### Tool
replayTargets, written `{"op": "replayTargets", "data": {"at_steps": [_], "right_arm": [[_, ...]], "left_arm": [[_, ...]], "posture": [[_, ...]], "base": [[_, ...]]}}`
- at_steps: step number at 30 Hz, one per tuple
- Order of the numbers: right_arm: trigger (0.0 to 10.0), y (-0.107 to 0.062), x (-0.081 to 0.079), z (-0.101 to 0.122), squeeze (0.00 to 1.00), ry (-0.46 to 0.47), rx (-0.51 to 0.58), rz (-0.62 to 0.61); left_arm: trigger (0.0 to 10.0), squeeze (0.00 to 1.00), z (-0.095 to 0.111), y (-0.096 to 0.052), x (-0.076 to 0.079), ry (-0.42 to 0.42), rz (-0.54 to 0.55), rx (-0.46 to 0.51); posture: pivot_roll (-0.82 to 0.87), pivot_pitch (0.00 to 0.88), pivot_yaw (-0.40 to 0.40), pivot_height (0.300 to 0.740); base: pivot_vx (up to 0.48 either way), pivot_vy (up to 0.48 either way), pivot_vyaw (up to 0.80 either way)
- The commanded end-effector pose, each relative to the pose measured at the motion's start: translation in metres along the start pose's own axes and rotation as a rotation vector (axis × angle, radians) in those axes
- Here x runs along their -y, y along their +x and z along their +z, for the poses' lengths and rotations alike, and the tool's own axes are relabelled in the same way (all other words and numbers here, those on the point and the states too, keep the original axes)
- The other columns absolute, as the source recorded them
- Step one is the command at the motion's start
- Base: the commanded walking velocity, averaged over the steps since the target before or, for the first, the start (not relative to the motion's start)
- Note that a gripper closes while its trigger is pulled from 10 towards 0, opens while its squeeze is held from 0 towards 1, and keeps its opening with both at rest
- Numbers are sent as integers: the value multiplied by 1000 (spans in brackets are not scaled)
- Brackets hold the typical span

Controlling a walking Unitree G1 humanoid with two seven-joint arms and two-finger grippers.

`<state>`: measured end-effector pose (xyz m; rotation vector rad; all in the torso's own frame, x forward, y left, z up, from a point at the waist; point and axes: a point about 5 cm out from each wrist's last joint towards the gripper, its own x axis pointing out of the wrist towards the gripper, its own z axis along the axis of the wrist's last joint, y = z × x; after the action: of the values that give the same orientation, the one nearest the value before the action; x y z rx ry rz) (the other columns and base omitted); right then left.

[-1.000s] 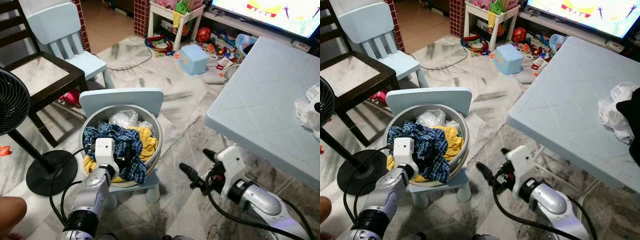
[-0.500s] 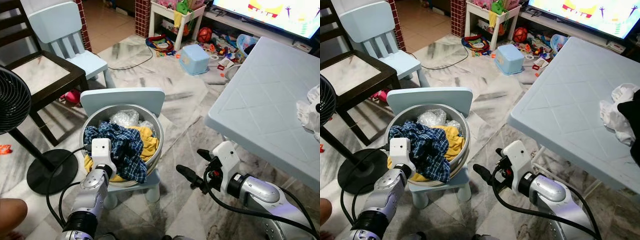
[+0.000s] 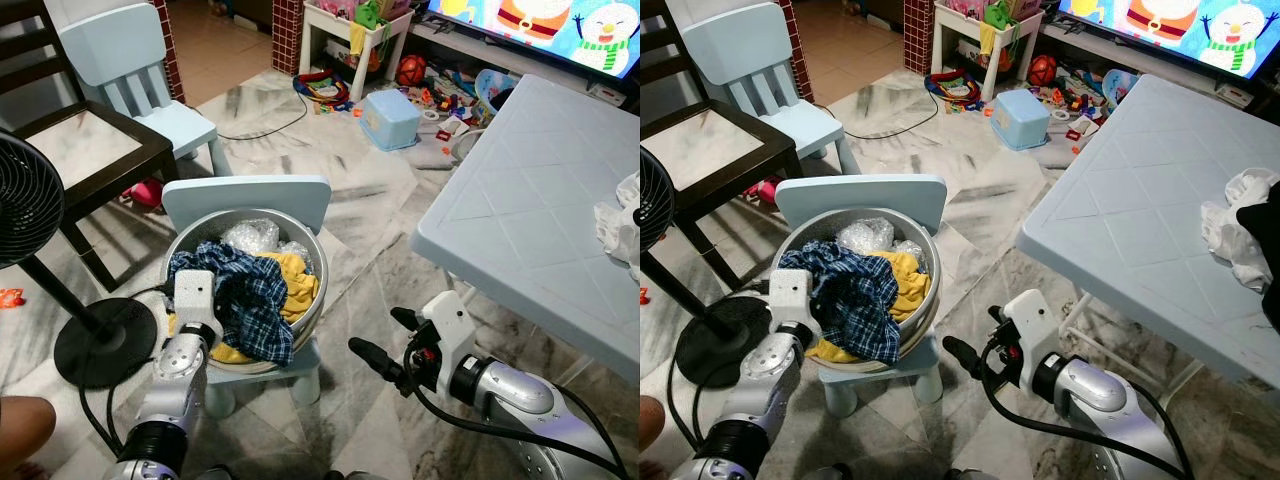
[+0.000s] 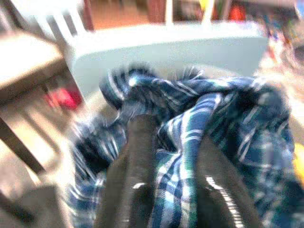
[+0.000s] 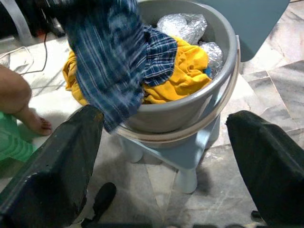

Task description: Hang hanger

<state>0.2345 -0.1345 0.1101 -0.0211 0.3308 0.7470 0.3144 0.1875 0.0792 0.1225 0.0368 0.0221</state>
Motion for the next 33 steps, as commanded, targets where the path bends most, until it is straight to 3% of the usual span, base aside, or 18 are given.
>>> {"op": "replayTargets", "data": {"at_steps": [1, 9, 12, 14, 21, 24, 26, 33], "right_arm": [[10000, 0, -1, -4, 0, 0, -10, -4], [10000, 9, -10, -4, 0, 19, 13, 25], [10000, 11, -9, -4, 0, 18, 17, 25], [10000, 15, -7, -4, 0, 22, 21, 21], [10000, 25, -14, -5, 0, 27, 33, 41], [10000, 26, -16, -7, 0, 27, 34, 45], [10000, 26, -16, -8, 0, 29, 33, 44], [10000, 35, -17, -8, 0, 30, 36, 53]], "left_arm": [[0, 0, 13, -3, 0, 39, 12, 87], [0, 0, 75, -3, -9, 113, 76, 366], [0, 0, 108, 1, -3, 209, 54, 485], [0, 0, 138, 3, 4, 192, 30, 566], [0, 0, 179, -9, 7, 213, 29, 693], [0, 0, 187, -11, 11, 212, -5, 682], [0, 0, 186, -11, 15, 247, -33, 641], [0, 0, 184, -12, 19, 227, -129, 565]], "posture": [[-24, 156, -113, 740], [7, 154, -115, 740], [19, 147, -113, 740], [40, 140, -110, 740], [68, 134, -102, 740], [84, 133, -102, 740], [87, 132, -103, 740], [115, 134, -104, 740]], "base": [[0, 0, 0], [0, 0, 0], [0, 0, 0], [0, 0, 0], [0, 0, 0], [0, 0, 0], [0, 0, 0], [0, 0, 0]]}}
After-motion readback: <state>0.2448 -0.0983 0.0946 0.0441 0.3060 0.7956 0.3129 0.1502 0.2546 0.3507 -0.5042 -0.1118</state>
